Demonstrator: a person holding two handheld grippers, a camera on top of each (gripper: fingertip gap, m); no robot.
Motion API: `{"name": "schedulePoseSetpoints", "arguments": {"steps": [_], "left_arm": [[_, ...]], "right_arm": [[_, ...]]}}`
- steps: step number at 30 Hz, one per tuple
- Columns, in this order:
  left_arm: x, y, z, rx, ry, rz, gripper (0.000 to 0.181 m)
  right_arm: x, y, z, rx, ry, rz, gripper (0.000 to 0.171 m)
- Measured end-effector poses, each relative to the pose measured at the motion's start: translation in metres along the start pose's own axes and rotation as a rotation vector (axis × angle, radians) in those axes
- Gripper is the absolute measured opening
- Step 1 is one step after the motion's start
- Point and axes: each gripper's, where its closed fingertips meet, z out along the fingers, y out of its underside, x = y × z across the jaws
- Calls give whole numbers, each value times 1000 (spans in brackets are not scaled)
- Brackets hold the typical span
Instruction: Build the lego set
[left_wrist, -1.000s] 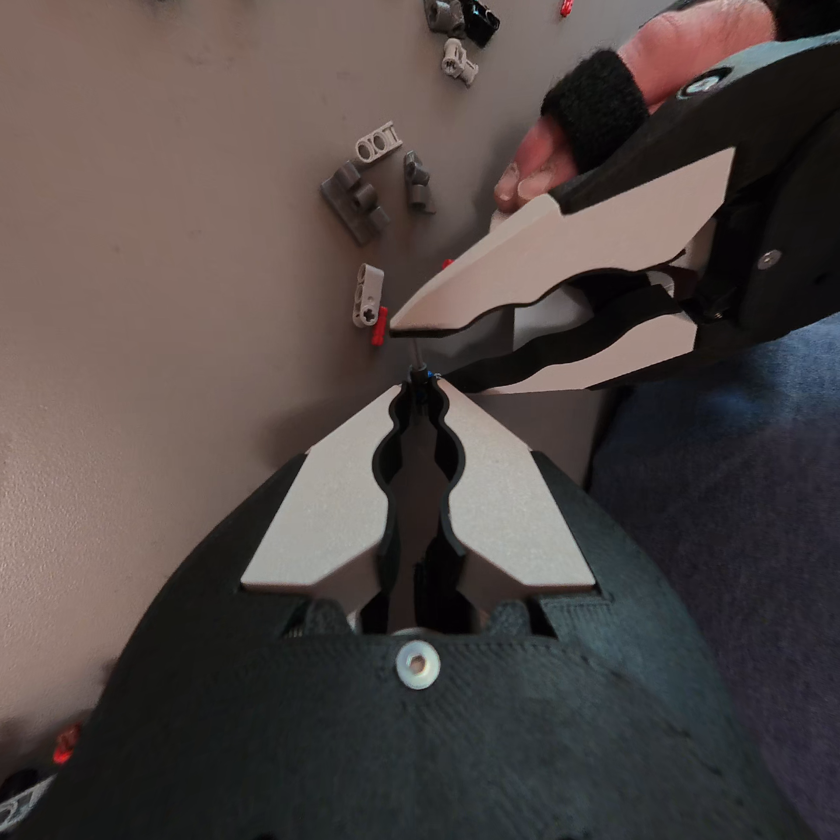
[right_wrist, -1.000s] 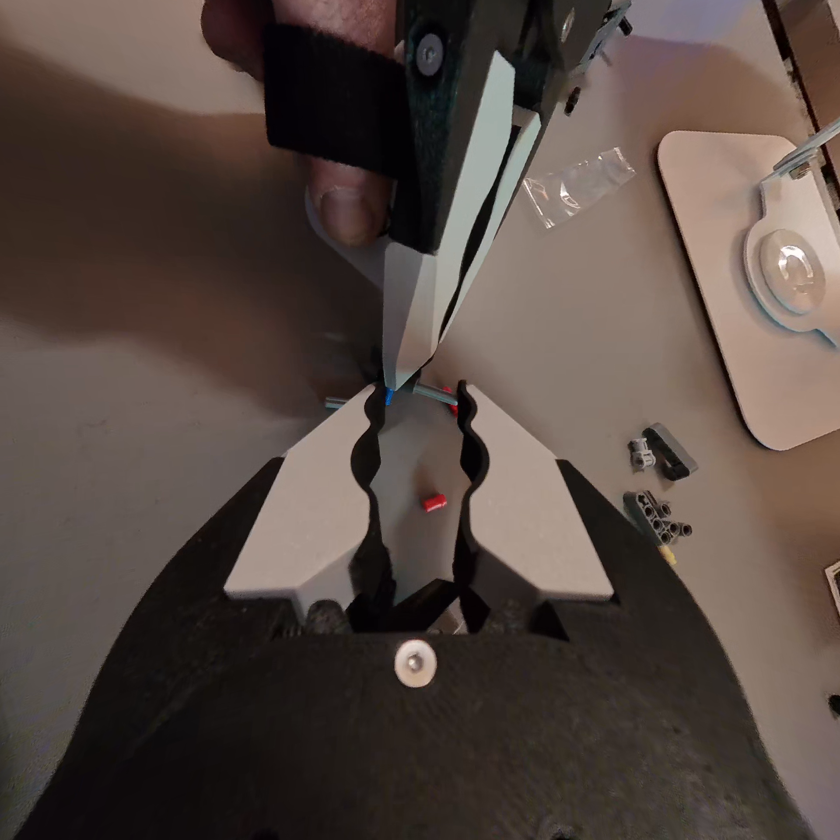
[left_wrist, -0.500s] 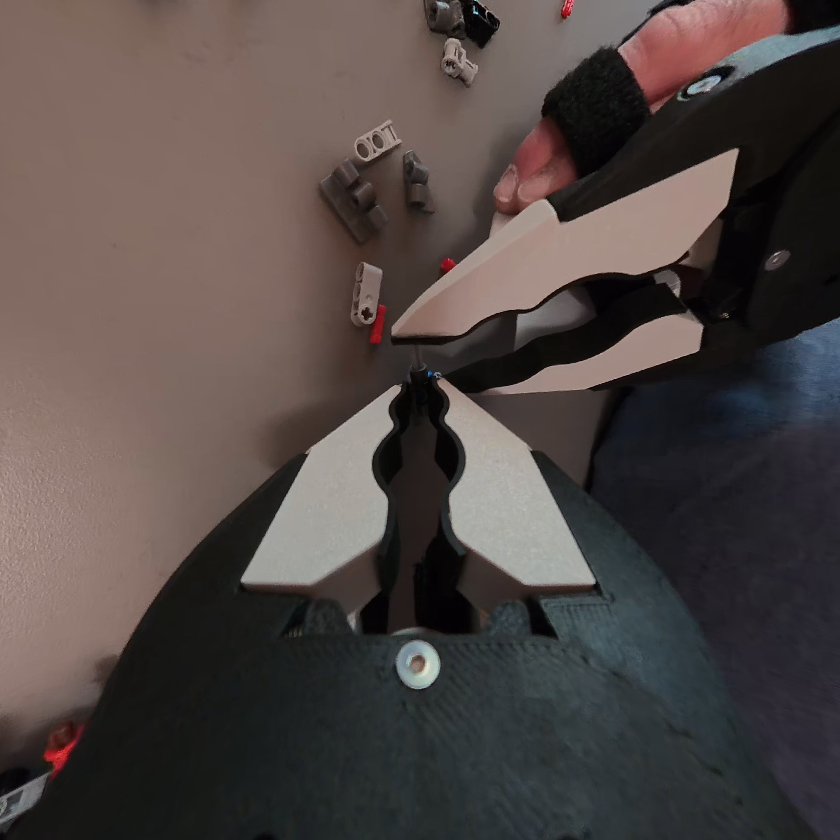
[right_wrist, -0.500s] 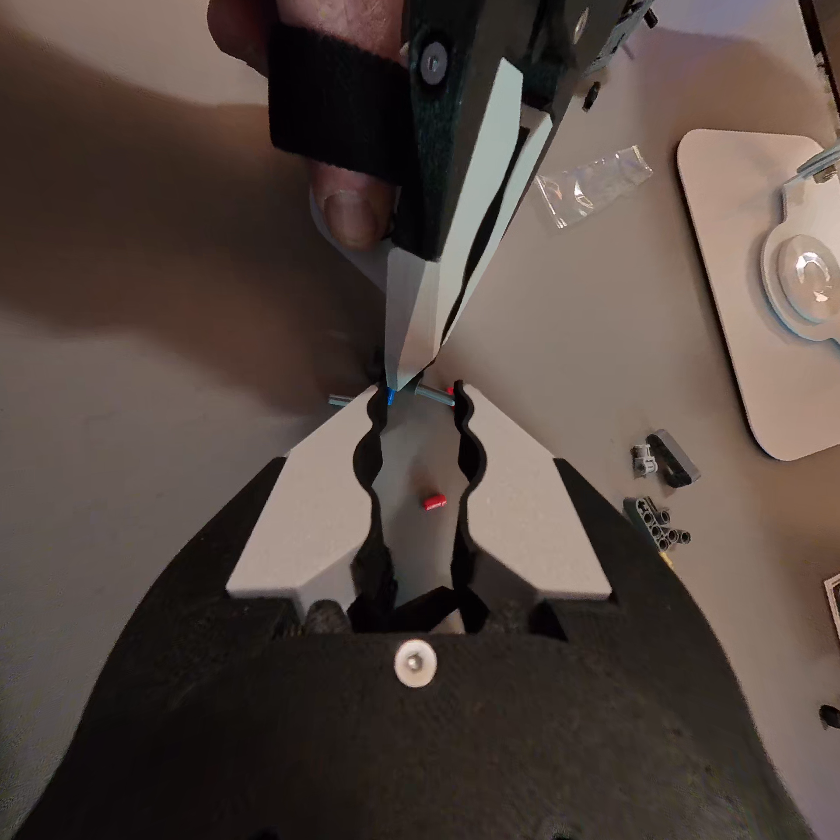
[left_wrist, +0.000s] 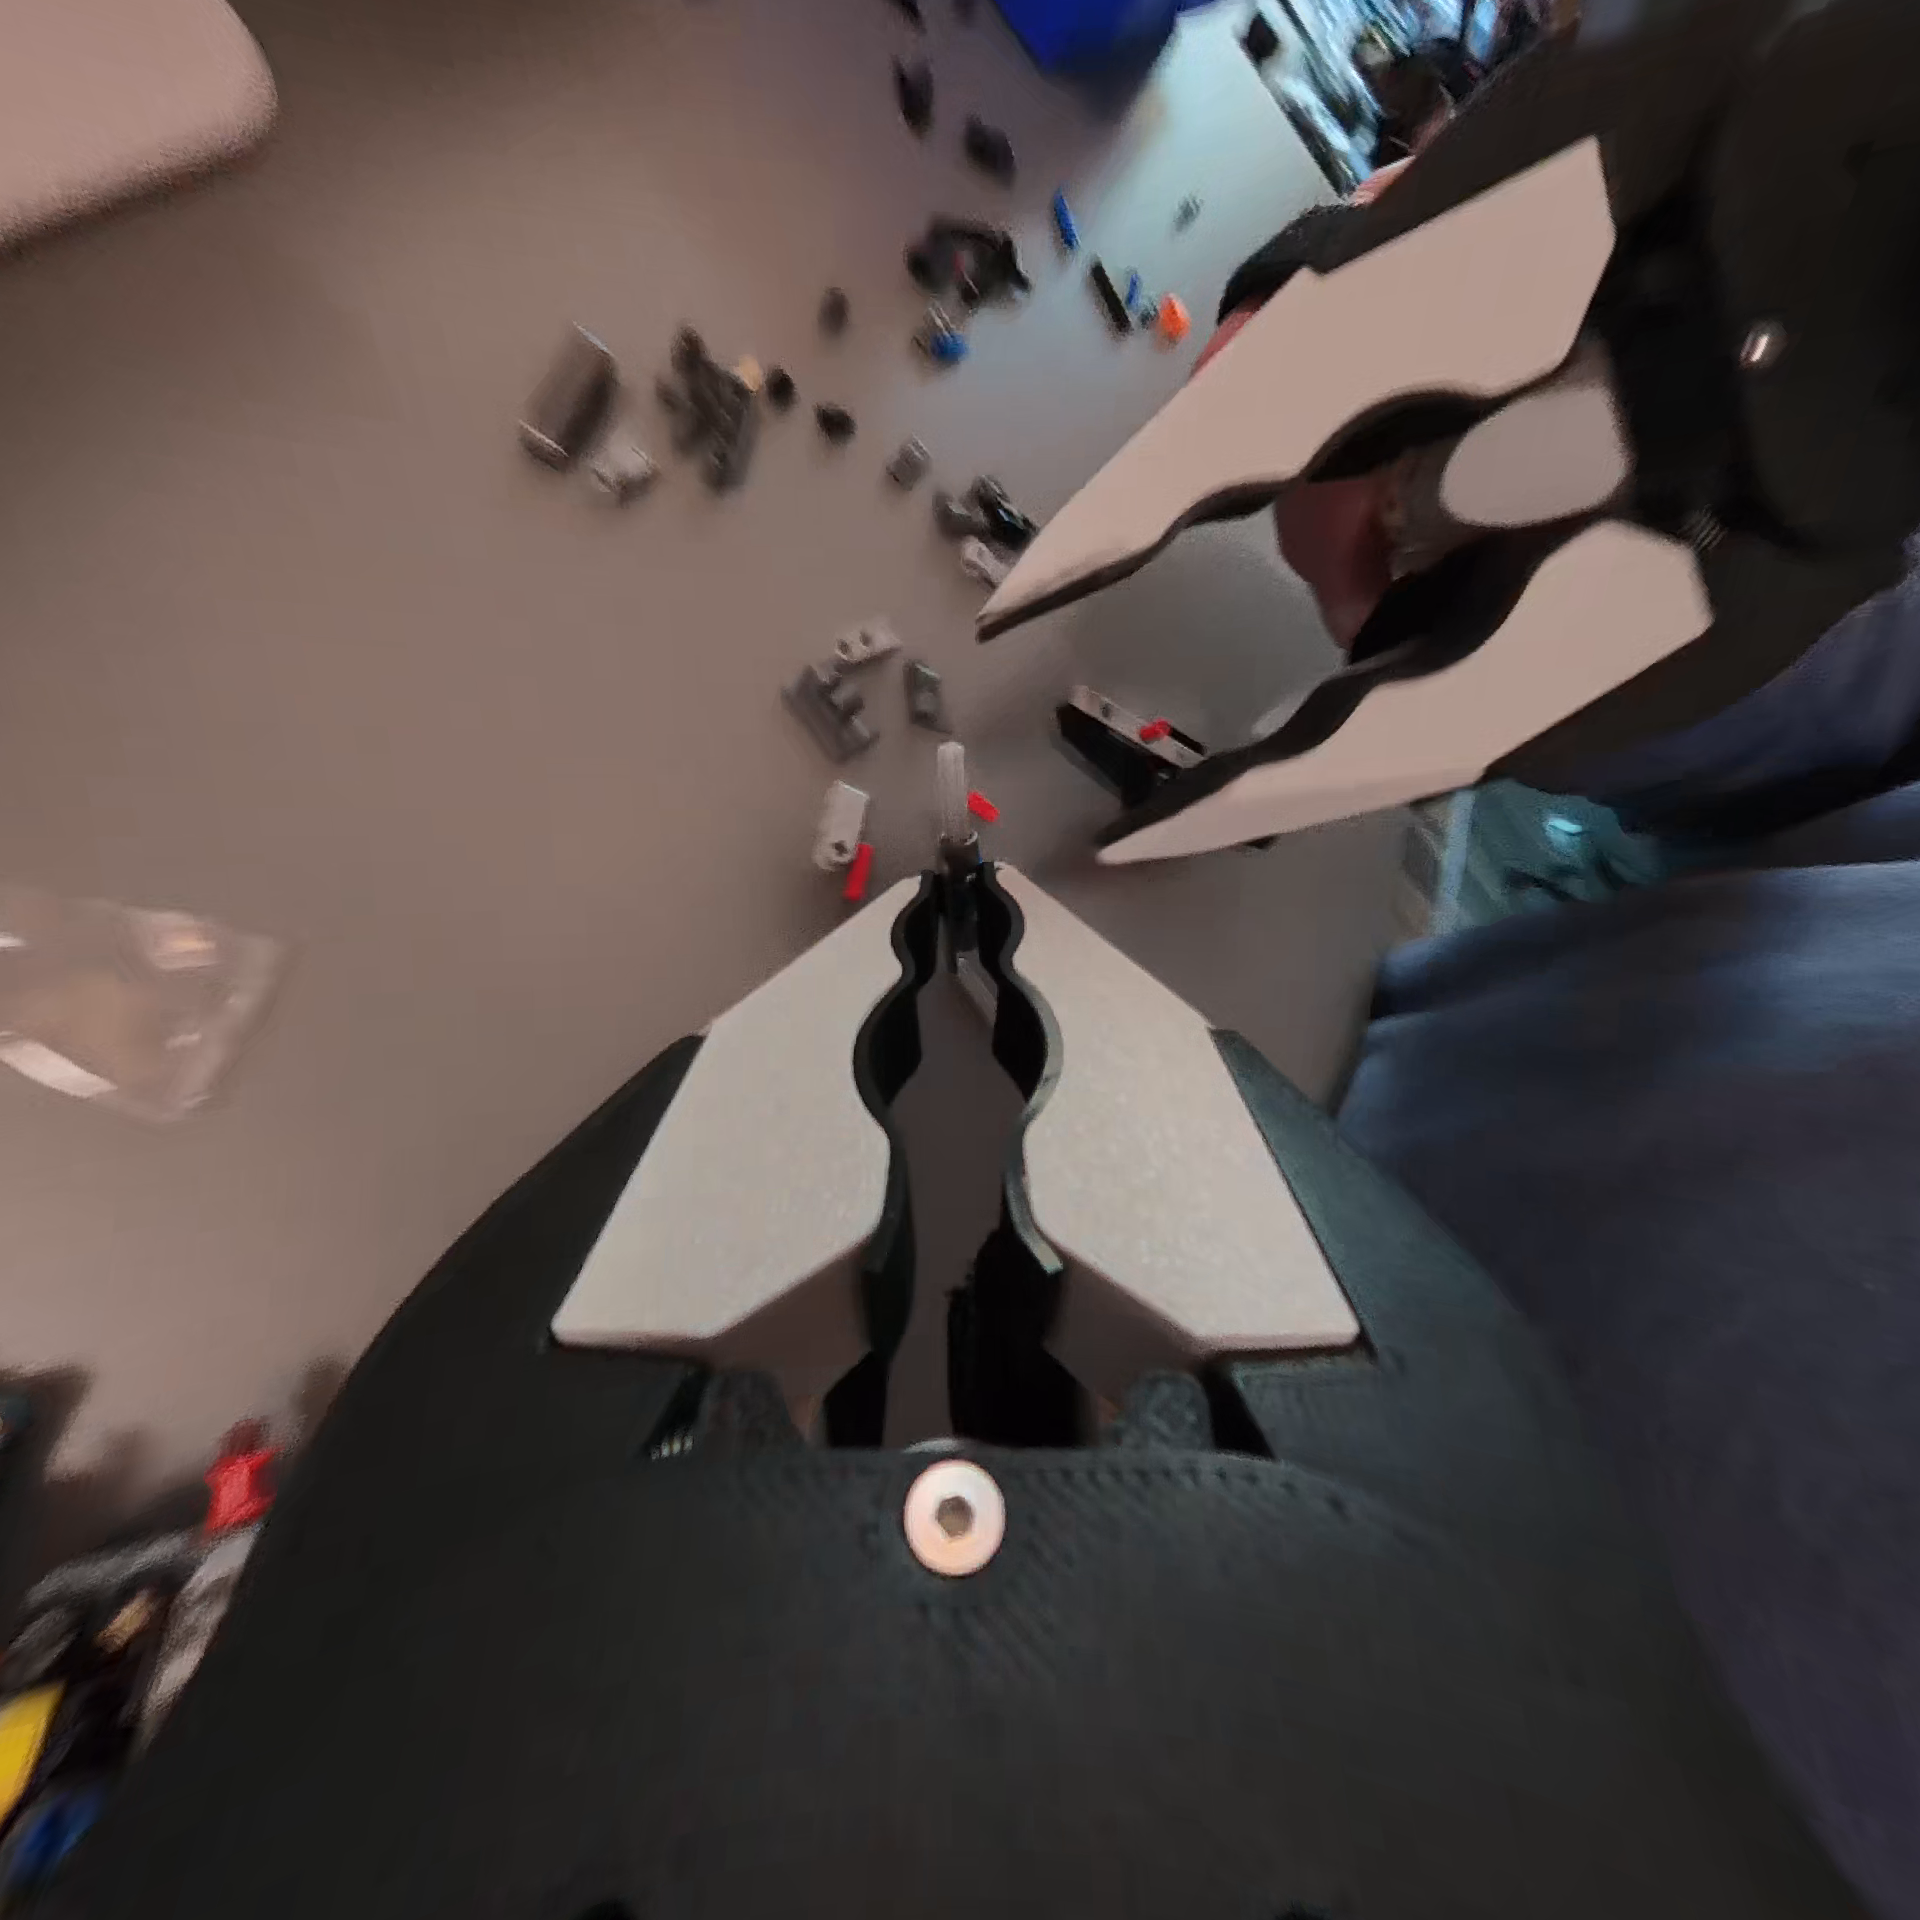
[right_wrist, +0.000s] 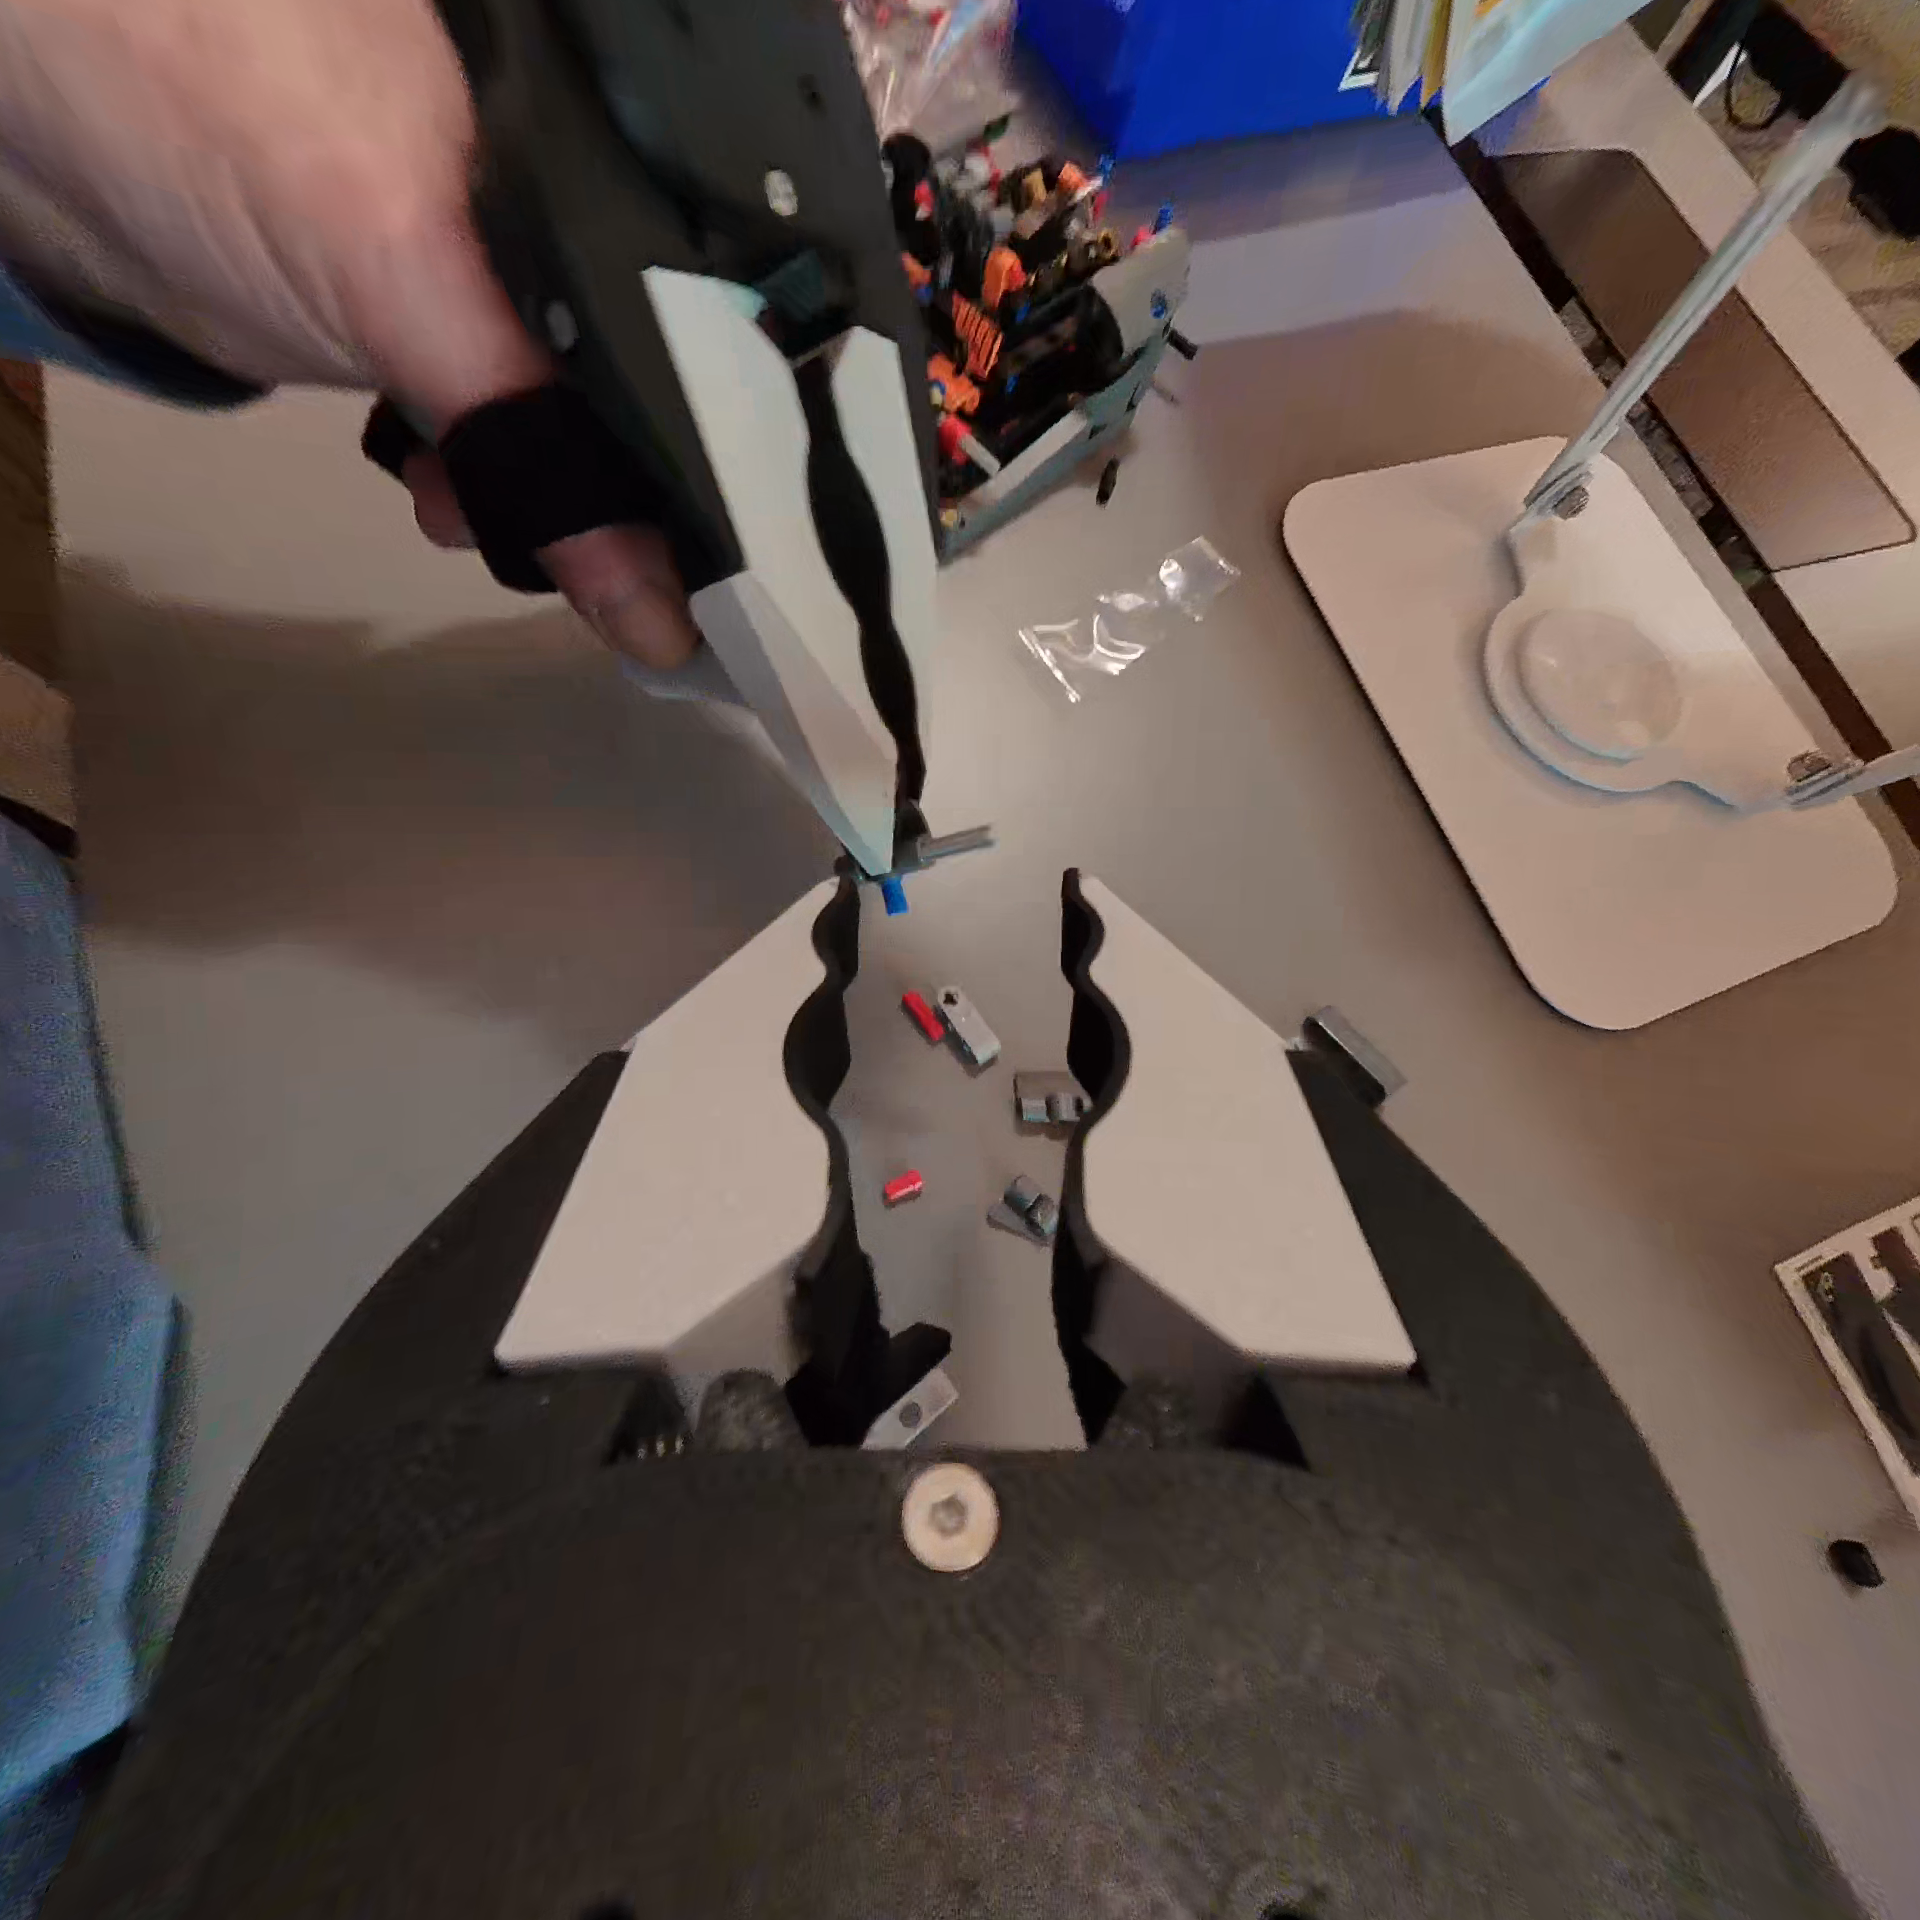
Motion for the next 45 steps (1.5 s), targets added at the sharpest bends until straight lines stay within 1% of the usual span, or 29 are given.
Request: {"name": "schedulePoseSetpoints", "arguments": {"steps": [3, 5, 7, 10, 12, 14, 16, 18, 20, 22, 24, 27, 30, 32, 35, 40, 42, 43, 45], "left_arm": [[3, -13, -17, 90, -61, 103, 6], [-1, -18, -28, 107, -140, 170, 6], [-3, -27, -40, 143, -214, 254, 6], [0, -40, -57, 200, -275, 359, 6], [-1, -48, -67, 219, -336, 435, 6], [-2, -60, -81, 245, -449, 569, 6], [0, -71, -94, 250, -564, 717, 5], [9, -84, -105, 263, -649, 876, 5], [17, -94, -113, 264, -720, 1007, 5], [21, -100, -117, 249, -761, 1095, 5], [22, -104, -118, 234, -791, 1169, 5], [24, -108, -121, 230, -825, 1236, 4], [29, -111, -120, 222, -834, 1289, 5], [33, -112, -119, 230, -833, 1316, 5], [32, -113, -117, 230, -829, 1321, 5], [33, -119, -118, 264, -830, 1286, 5], [37, -124, -122, 314, -810, 1251, 6], [42, -126, -126, 347, -800, 1241, 11], [46, -131, -141, 427, -781, 1133, 19]], "right_arm": [[3, -15, -6, 48, -46, 100, 36], [6, -26, -11, 93, -70, 160, 36], [8, -34, -15, 116, -77, 196, 36], [10, -41, -17, 124, -81, 232, 38], [7, -49, -17, 145, -117, 271, 40], [7, -64, -23, 226, -139, 315, 39], [9, -82, -30, 320, -159, 363, 33], [10, -98, -36, 387, -196, 416, 32], [11, -113, -43, 448, -224, 438, 27], [14, -126, -48, 484, -195, 411, 19], [20, -135, -51, 492, -111, 368, 18], [24, -145, -52, 496, -63, 355, 21], [28, -142, -45, 455, -41, 361, 16], [27, -144, -44, 474, -54, 363, 5], [32, -141, -44, 459, -12, 348, 1], [38, -143, -47, 477, 10, 352, 0], [43, -147, -52, 497, 42, 332, 0], [45, -149, -56, 513, 52, 324, 0], [49, -155, -66, 548, 84, 290, 0]]}}
